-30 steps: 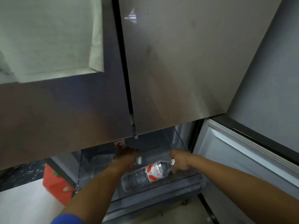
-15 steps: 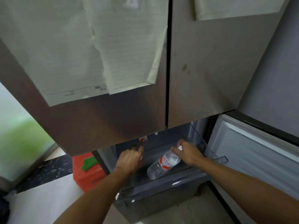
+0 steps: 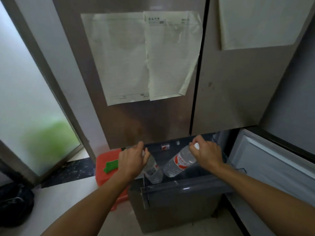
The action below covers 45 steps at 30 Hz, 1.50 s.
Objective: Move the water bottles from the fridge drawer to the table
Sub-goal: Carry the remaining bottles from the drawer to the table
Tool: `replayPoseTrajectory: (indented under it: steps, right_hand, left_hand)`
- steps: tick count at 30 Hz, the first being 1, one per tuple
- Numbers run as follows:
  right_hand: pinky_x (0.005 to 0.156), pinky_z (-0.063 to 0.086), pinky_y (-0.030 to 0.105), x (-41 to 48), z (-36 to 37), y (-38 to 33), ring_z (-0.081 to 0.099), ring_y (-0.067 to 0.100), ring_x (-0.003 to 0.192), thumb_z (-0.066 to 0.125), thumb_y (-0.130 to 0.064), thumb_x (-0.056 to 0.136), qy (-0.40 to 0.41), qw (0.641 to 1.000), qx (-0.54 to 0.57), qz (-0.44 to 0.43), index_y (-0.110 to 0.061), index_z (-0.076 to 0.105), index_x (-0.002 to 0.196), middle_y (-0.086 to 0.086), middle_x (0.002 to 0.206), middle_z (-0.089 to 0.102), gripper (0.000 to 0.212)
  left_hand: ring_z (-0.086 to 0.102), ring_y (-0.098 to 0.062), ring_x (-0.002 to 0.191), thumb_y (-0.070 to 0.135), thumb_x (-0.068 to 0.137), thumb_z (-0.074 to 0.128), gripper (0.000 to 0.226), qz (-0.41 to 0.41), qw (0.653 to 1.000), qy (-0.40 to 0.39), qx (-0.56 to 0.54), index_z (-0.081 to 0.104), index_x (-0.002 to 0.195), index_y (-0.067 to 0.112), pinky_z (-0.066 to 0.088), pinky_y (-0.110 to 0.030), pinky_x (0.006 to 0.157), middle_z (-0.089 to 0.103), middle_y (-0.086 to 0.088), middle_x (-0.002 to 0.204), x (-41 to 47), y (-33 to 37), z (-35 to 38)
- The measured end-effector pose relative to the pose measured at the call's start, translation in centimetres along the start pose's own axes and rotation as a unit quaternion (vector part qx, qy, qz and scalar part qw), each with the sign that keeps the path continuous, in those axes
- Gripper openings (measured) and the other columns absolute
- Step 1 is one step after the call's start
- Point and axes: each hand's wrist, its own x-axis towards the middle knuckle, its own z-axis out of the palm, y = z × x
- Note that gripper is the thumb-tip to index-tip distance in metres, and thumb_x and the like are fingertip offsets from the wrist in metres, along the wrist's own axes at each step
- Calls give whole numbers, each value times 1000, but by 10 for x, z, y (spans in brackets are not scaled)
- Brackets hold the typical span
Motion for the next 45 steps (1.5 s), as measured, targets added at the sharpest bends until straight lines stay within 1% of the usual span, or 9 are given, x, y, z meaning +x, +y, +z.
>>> replayPoseTrajectory:
  steps: [4,9,14,18,27,32,40,43,45]
  right_hand:
    - [57,33,29,-10,-33,-22,59,27,71,49,-42,94,17,996,59,-58,-18,55,93,4,78,65,25]
    - [47,20,16,-49,-65,-61,46,13,56,29,-60,76,45,973,156,-163,-22,55,82,-7,64,52,46]
    - [47,25,17,-112,-49,-112,52,13,58,24,-61,72,-41,950,169,-258,-24,53,83,-7,68,54,48]
    - [50,34,20,-182,-24,-163,53,14,57,28,-58,80,-124,909,162,-363,-28,47,79,-6,69,56,36]
    - [70,46,36,-344,-16,-340,64,29,84,38,-55,84,-163,822,152,-524,-25,60,98,7,91,70,40]
    - [60,32,29,-460,-13,-449,56,19,70,46,-48,91,-187,779,165,-575,-21,60,97,3,89,69,30]
    - [54,33,21,-631,-11,-578,53,10,66,43,-52,94,-237,711,209,-628,-24,55,97,-5,81,62,31]
    - [50,27,15,-678,-13,-621,53,9,64,39,-54,95,-245,674,208,-665,-24,54,97,-4,82,65,34]
    - [51,33,16,-707,-8,-648,55,8,62,37,-58,94,-262,645,207,-687,-25,54,95,-4,79,65,38]
  left_hand:
    - [58,-31,51,36,88,52,21,-28,997,65,35,50,81,16,50,-35,49,64,-10,63,-30,0,-39]
    - [60,-34,56,32,86,59,21,-136,981,115,72,52,79,14,38,-31,51,64,-13,65,-97,-7,-96]
    - [63,-32,61,42,88,47,27,-228,959,98,138,58,85,18,49,-35,56,68,-8,71,-208,-12,-134]
    - [61,-31,61,37,89,52,23,-312,935,69,151,50,79,17,37,-29,53,67,-9,72,-315,-16,-168]
    - [62,-32,62,37,86,55,24,-465,854,74,220,57,82,14,34,-30,54,66,-10,69,-552,-46,-282]
    - [63,-26,71,43,90,47,25,-518,814,72,253,56,88,19,34,-30,58,68,-4,78,-686,-64,-350]
    - [56,-8,59,45,93,44,22,-614,738,66,272,49,81,27,52,-26,59,57,9,69,-867,-86,-436]
    - [53,-6,58,46,93,46,21,-658,699,75,269,48,82,27,41,-16,53,55,11,70,-916,-94,-454]
    - [48,-4,55,46,93,46,21,-686,673,83,264,46,82,28,30,-14,49,52,11,69,-944,-99,-462]
